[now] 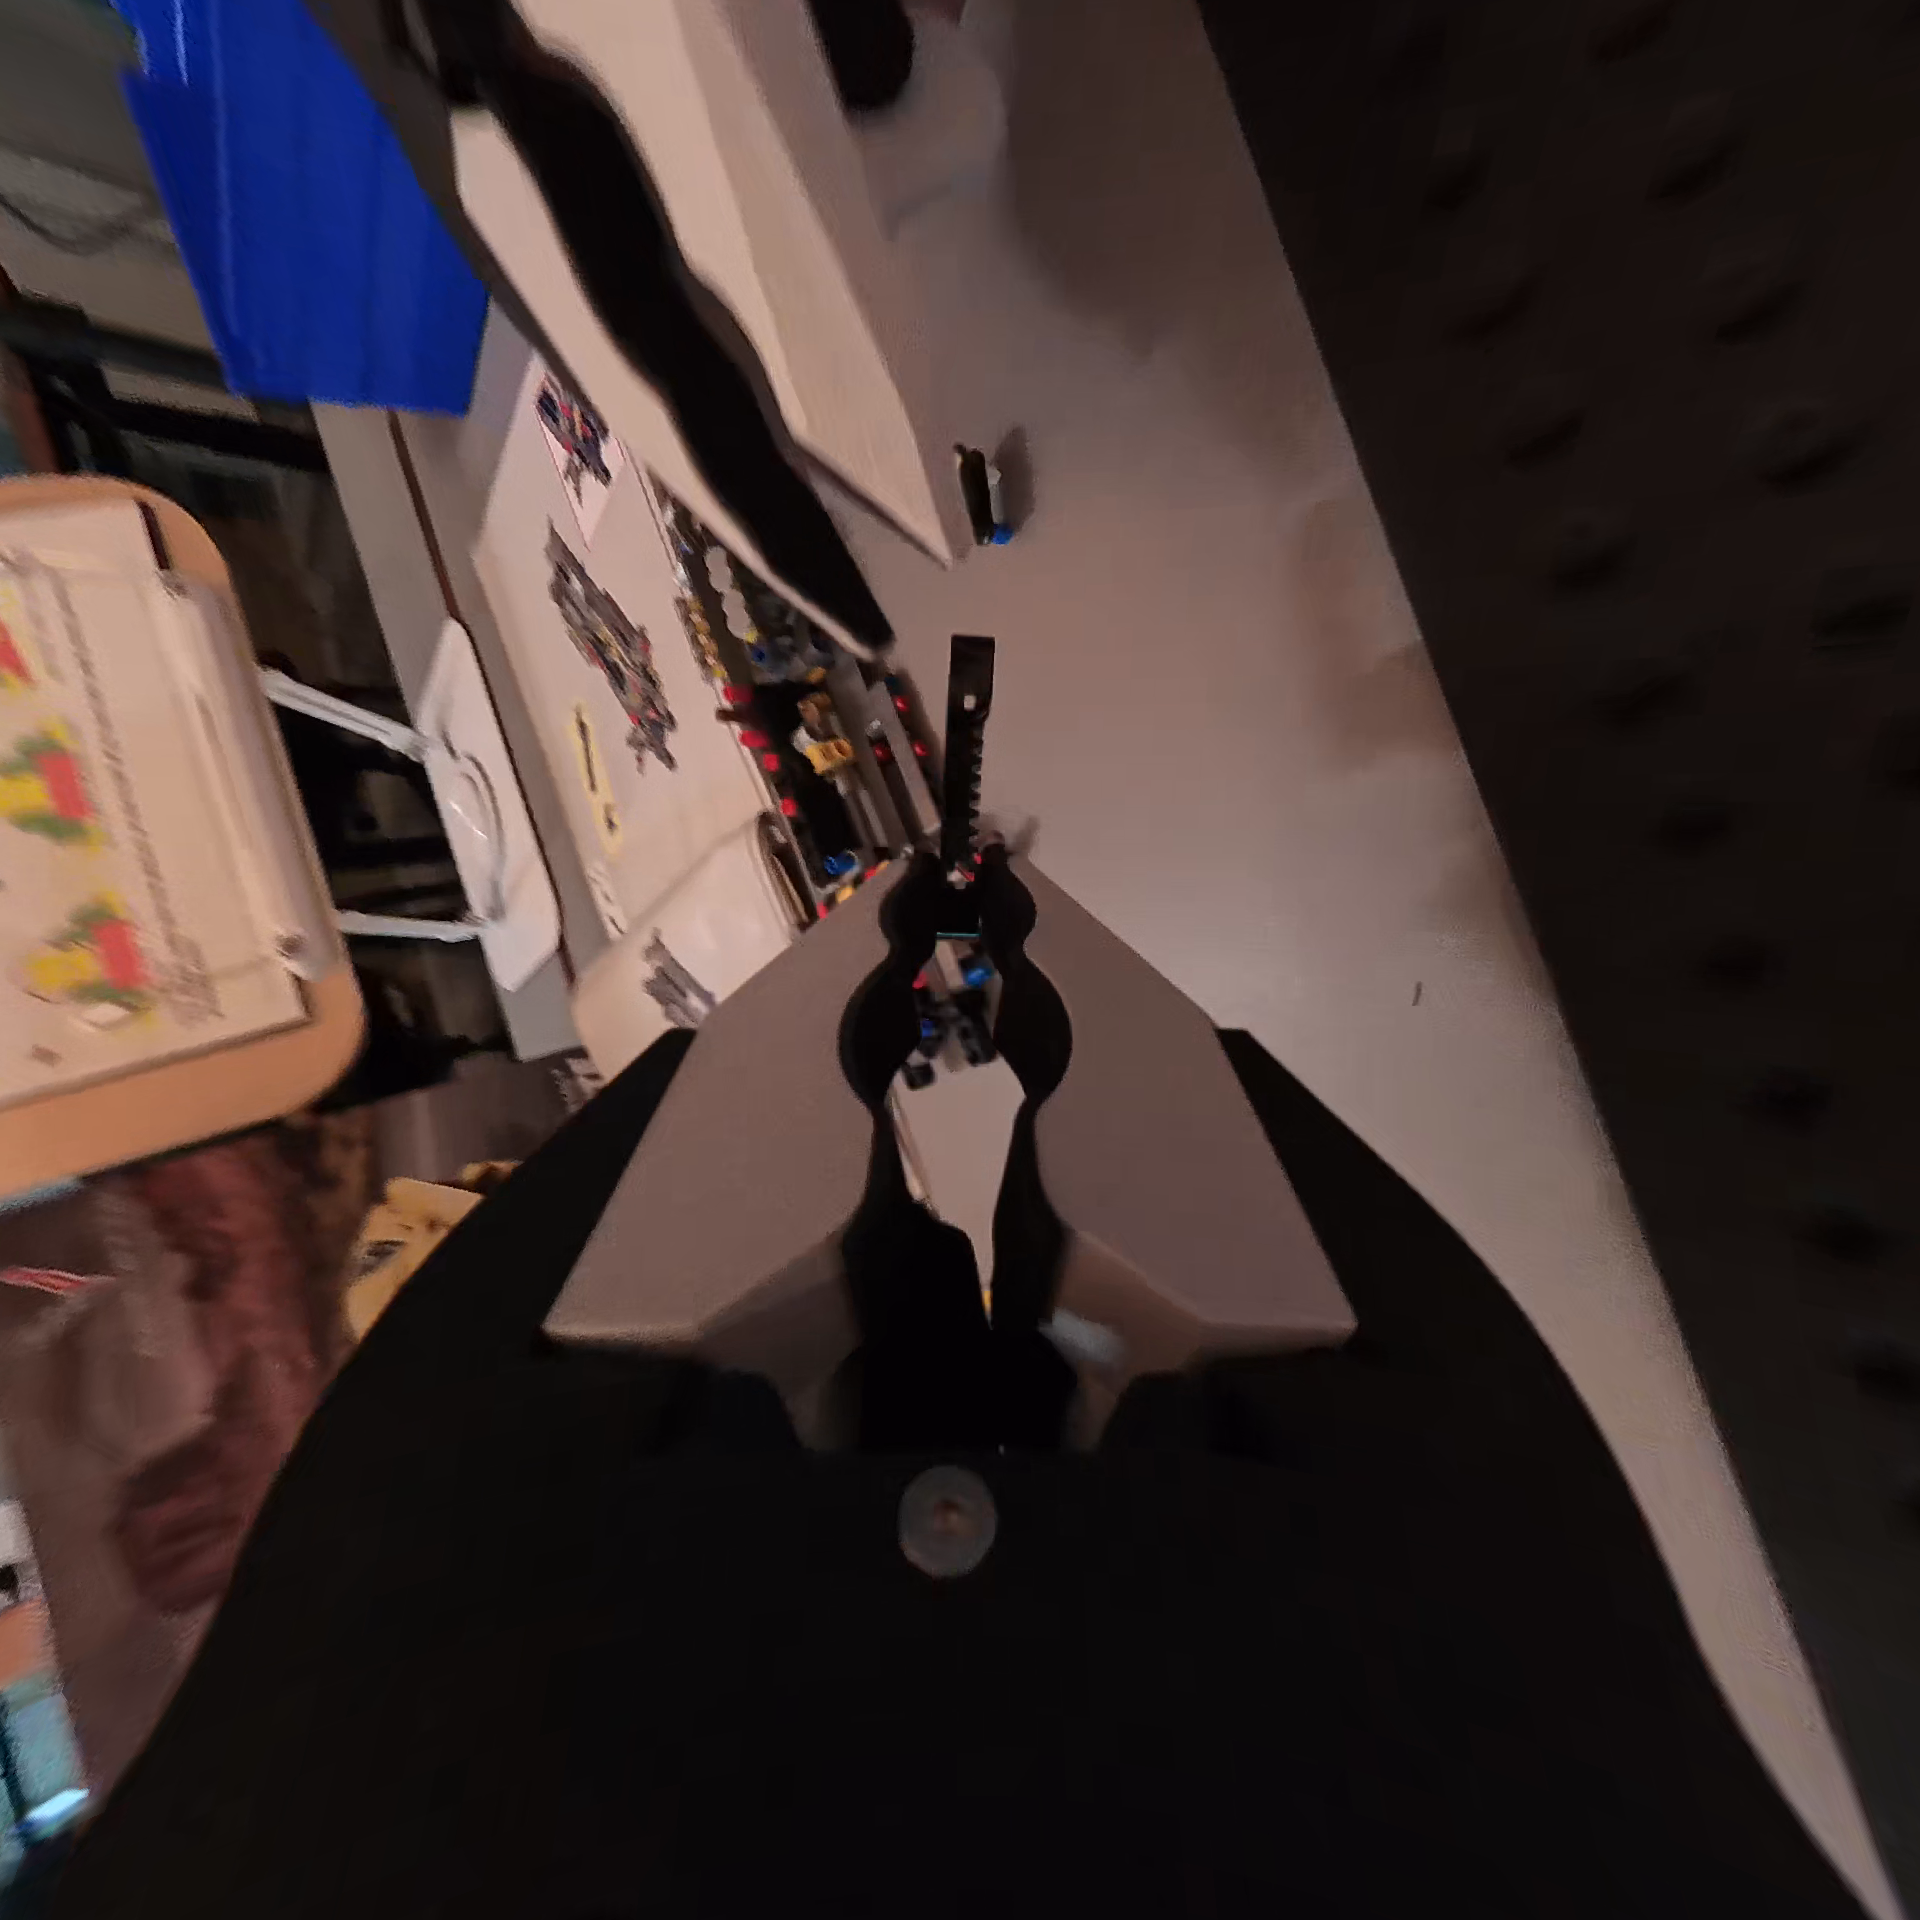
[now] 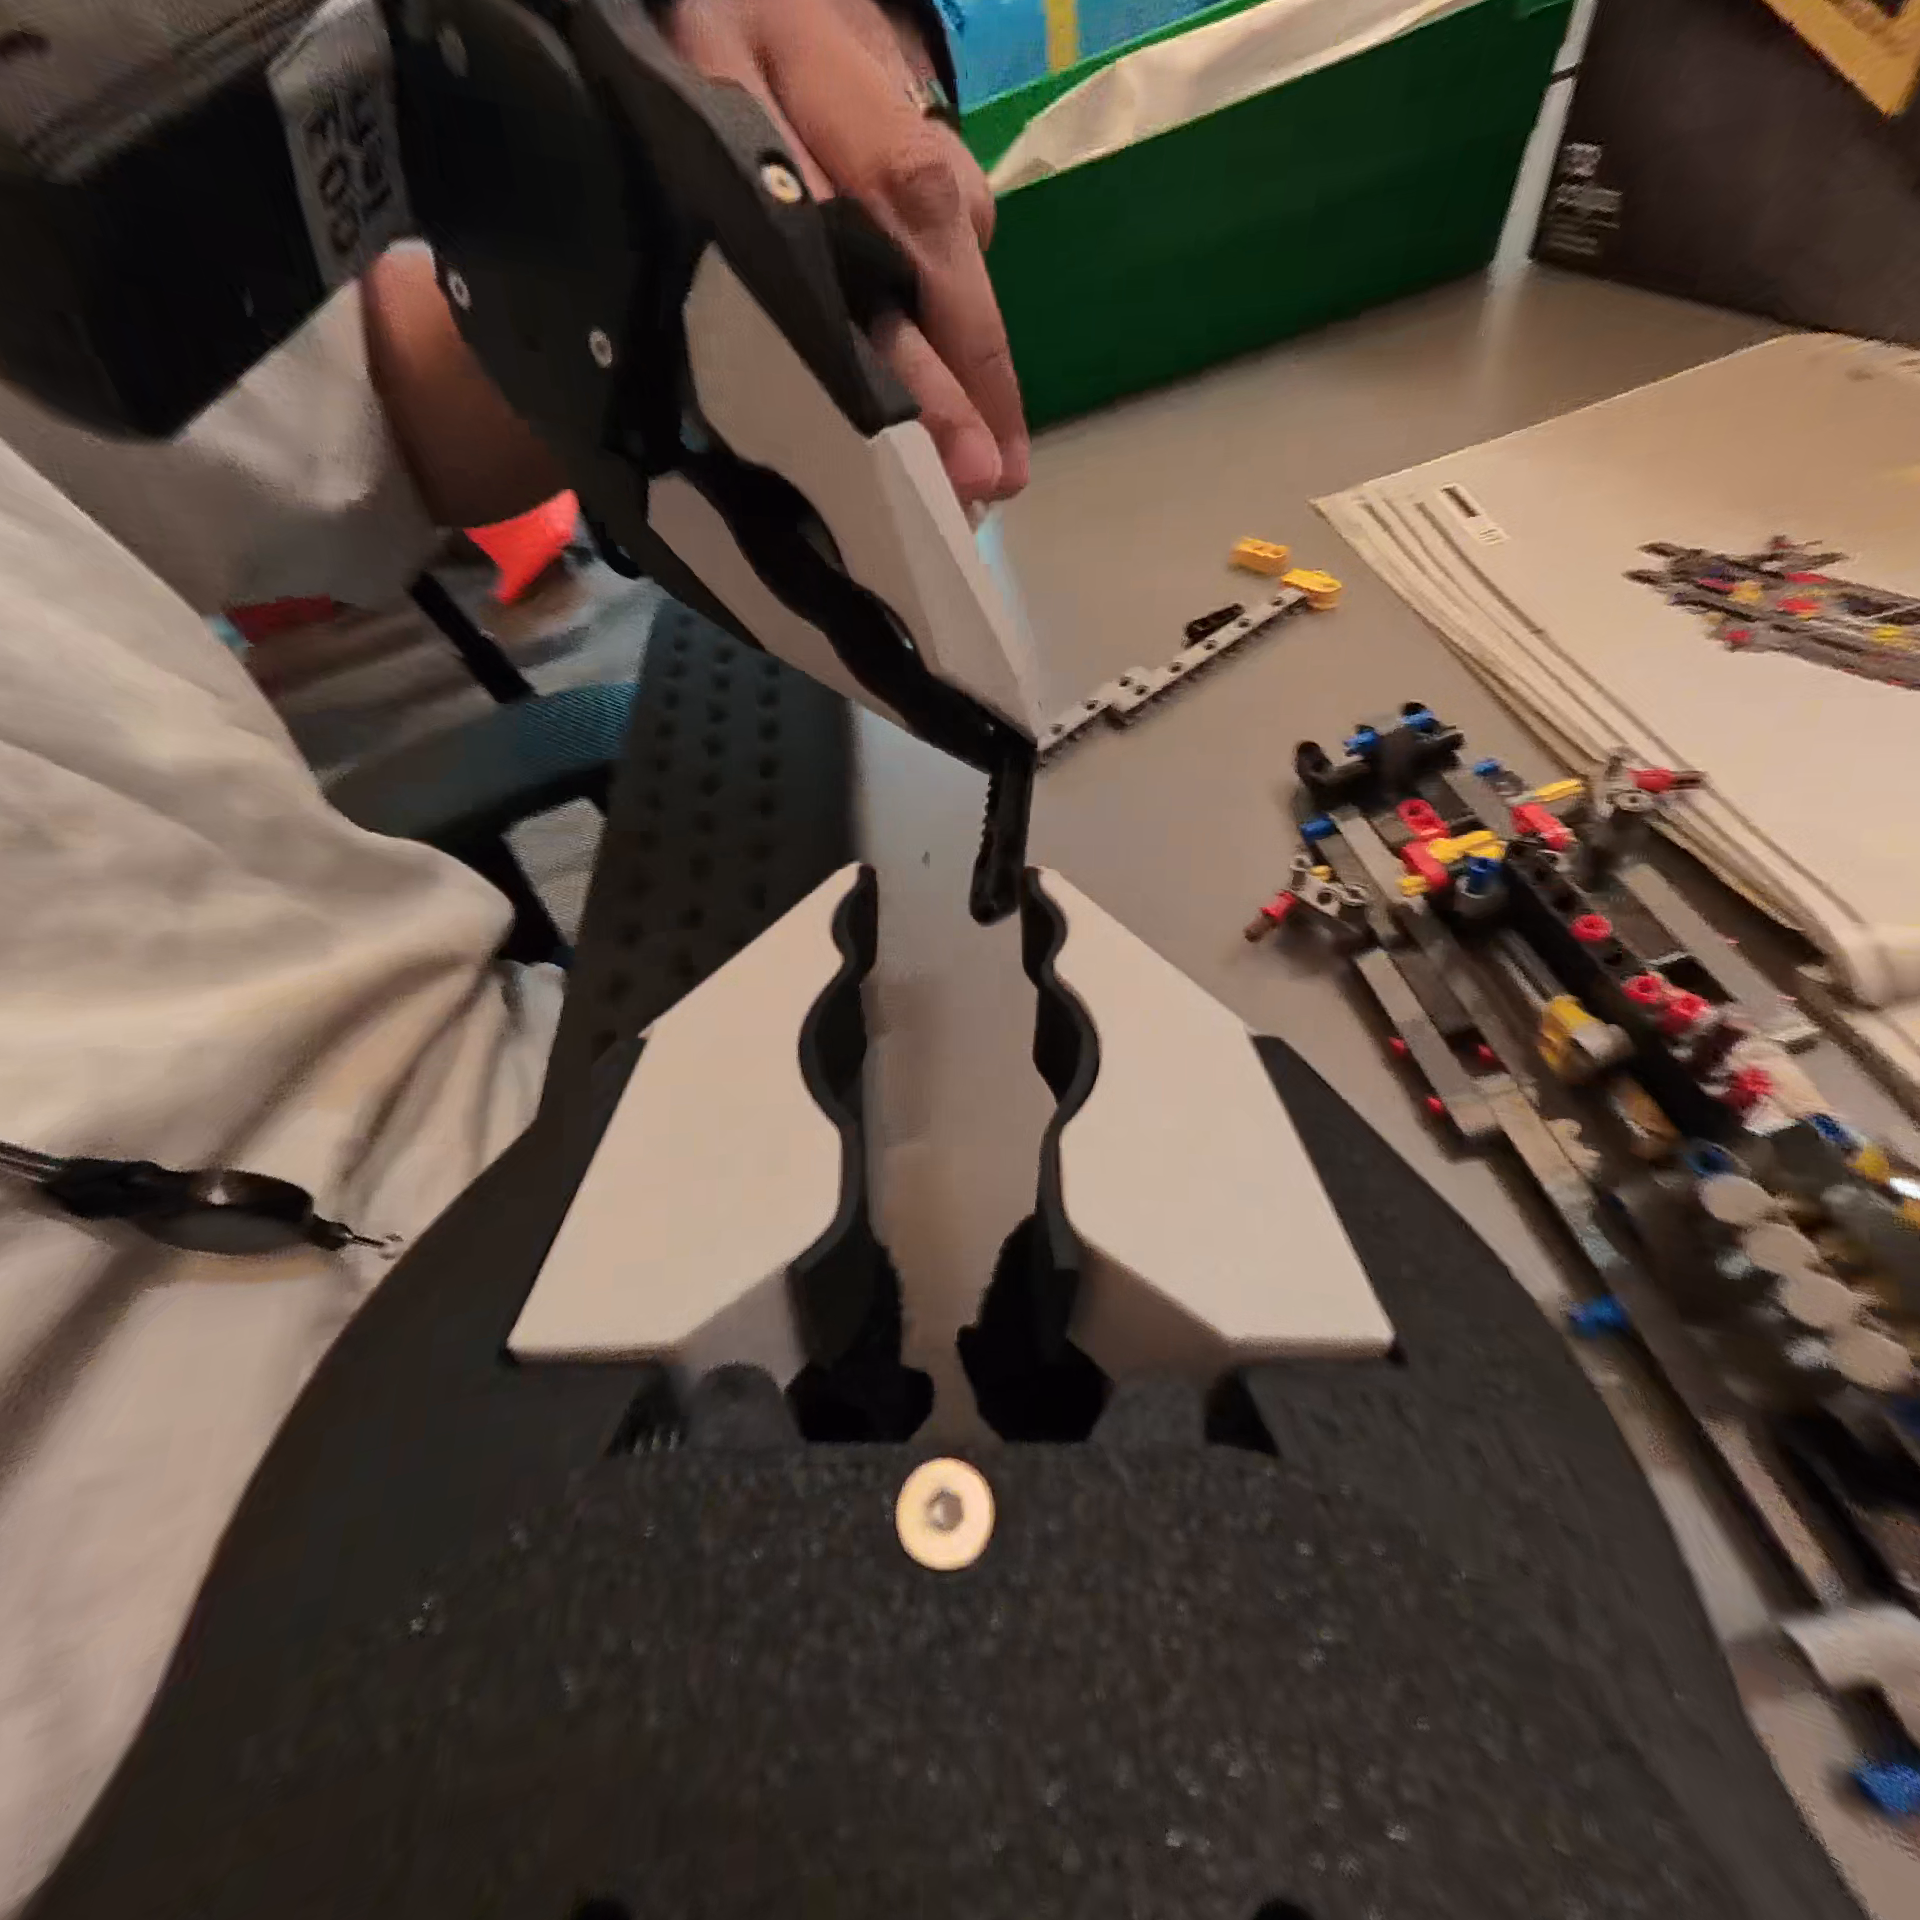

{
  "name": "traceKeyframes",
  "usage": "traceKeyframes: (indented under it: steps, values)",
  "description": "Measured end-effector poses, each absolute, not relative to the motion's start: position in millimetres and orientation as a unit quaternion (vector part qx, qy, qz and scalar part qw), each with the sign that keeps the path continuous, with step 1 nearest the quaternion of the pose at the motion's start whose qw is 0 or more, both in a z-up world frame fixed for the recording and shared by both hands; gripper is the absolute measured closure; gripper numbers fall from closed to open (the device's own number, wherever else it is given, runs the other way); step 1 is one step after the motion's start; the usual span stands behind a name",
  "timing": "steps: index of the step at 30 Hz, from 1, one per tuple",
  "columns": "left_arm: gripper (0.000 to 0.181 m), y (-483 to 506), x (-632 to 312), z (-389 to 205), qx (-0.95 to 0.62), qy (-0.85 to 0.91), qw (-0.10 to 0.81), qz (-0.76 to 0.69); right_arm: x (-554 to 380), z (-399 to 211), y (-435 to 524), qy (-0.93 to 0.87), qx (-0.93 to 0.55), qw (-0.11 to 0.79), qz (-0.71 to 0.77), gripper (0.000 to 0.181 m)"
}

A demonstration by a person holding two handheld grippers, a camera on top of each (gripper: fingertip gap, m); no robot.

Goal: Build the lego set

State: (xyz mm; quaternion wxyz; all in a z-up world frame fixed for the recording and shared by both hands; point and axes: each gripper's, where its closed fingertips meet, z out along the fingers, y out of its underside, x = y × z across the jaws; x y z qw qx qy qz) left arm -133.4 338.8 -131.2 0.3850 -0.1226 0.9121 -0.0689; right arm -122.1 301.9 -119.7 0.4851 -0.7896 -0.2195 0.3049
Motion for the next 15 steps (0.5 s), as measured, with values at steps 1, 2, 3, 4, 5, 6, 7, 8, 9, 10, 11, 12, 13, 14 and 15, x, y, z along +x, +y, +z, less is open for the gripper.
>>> traceKeyframes:
  steps: [1,2,3,4,5,6,7,8,9,10,11,12,13,14,15]
  values:
    - [0.175,335,-132,-127,-0.105,0.913,0.389,-0.062,-124,-122,305,-0.214,-0.790,0.478,0.319,0.155]
    - [0.175,332,-131,-123,-0.091,0.913,0.393,-0.058,-123,-126,307,-0.209,-0.795,0.468,0.325,0.155]
    - [0.175,328,-131,-119,-0.077,0.912,0.400,-0.055,-124,-131,308,-0.207,-0.799,0.457,0.331,0.156]
    - [0.175,325,-130,-115,-0.064,0.911,0.405,-0.052,-124,-133,308,-0.205,-0.800,0.452,0.338,0.156]
    - [0.175,322,-131,-112,-0.055,0.910,0.408,-0.048,-126,-132,307,-0.202,-0.796,0.452,0.350,0.159]
    - [0.175,322,-131,-111,-0.051,0.910,0.410,-0.042,-130,-128,303,-0.209,-0.787,0.451,0.366,0.173]
    - [0.175,321,-131,-110,-0.050,0.909,0.411,-0.040,-131,-126,301,-0.208,-0.785,0.453,0.368,0.174]
    - [0.175,320,-130,-108,-0.056,0.906,0.416,-0.045,-129,-125,301,-0.207,-0.783,0.461,0.363,0.174]
    - [0.174,321,-127,-103,-0.073,0.899,0.428,-0.059,-127,-121,303,-0.197,-0.777,0.474,0.365,0.174]
    - [0.170,322,-123,-95,-0.106,0.885,0.444,-0.087,-124,-115,304,-0.180,-0.767,0.489,0.375,0.175]
    - [0.161,327,-117,-83,-0.157,0.862,0.465,-0.127,-119,-107,307,-0.158,-0.757,0.505,0.384,0.175]
    - [0.156,336,-110,-71,-0.226,0.829,0.480,-0.176,-112,-99,310,-0.131,-0.744,0.525,0.391,0.174]
    - [0.155,346,-104,-60,-0.303,0.785,0.487,-0.236,-106,-89,313,-0.103,-0.728,0.548,0.399,0.175]
    - [0.155,355,-100,-52,-0.377,0.731,0.476,-0.310,-102,-80,314,-0.083,-0.708,0.566,0.413,0.175]
    - [0.151,353,-98,-48,-0.428,0.682,0.436,-0.402,-101,-70,314,-0.069,-0.685,0.585,0.428,0.175]
